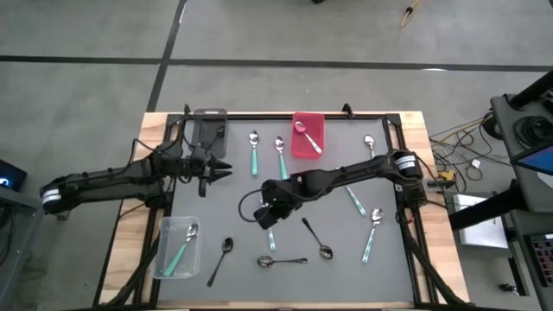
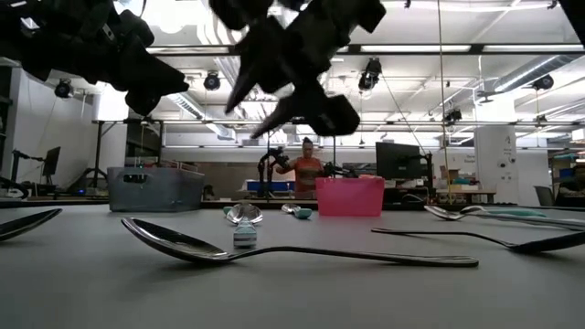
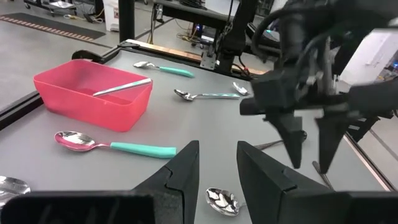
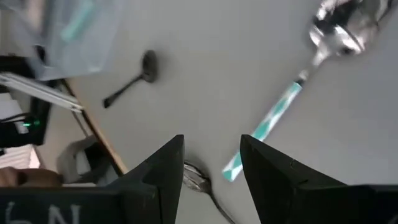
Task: Sort silverware by color (type)
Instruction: Put the white green spoon into the red bin
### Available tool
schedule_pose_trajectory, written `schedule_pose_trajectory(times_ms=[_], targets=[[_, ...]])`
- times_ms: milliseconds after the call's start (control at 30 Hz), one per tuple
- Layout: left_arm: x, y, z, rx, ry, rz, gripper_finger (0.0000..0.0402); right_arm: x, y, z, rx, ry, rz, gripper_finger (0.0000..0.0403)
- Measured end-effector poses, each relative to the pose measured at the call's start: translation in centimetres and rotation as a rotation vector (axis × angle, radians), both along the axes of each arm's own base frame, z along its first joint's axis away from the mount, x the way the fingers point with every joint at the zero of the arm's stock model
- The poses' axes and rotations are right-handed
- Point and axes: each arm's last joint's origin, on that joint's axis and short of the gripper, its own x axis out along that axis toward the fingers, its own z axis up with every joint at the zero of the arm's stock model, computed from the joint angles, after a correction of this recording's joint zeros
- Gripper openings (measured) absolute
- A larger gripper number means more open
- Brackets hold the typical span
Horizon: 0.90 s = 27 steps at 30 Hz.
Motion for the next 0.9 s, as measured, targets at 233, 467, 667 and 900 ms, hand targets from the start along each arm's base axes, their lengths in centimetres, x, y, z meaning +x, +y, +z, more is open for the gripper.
schedule_pose_trajectory(times_ms=[233,467,667,900], targets=[[0.1,0.0,-0.1,-0.001,0.005,0.000,0.0089,-1.9,-1.0,-0.9,-0.133,0.415,0.011,0.0148],[0.2,0.1,-0.2,-0.006,0.017,0.000,0.0089,-4.8,-2.9,-0.2,-0.386,0.709,0.159,0.0148],[0.3,0.1,-0.3,-0.009,0.024,0.000,0.0089,-6.6,-5.4,-1.6,-0.382,0.802,0.237,0.0148],[0.3,0.1,-0.4,-0.012,0.033,0.000,0.0089,-10.5,-8.6,-2.2,-0.346,0.841,0.212,0.0148]])
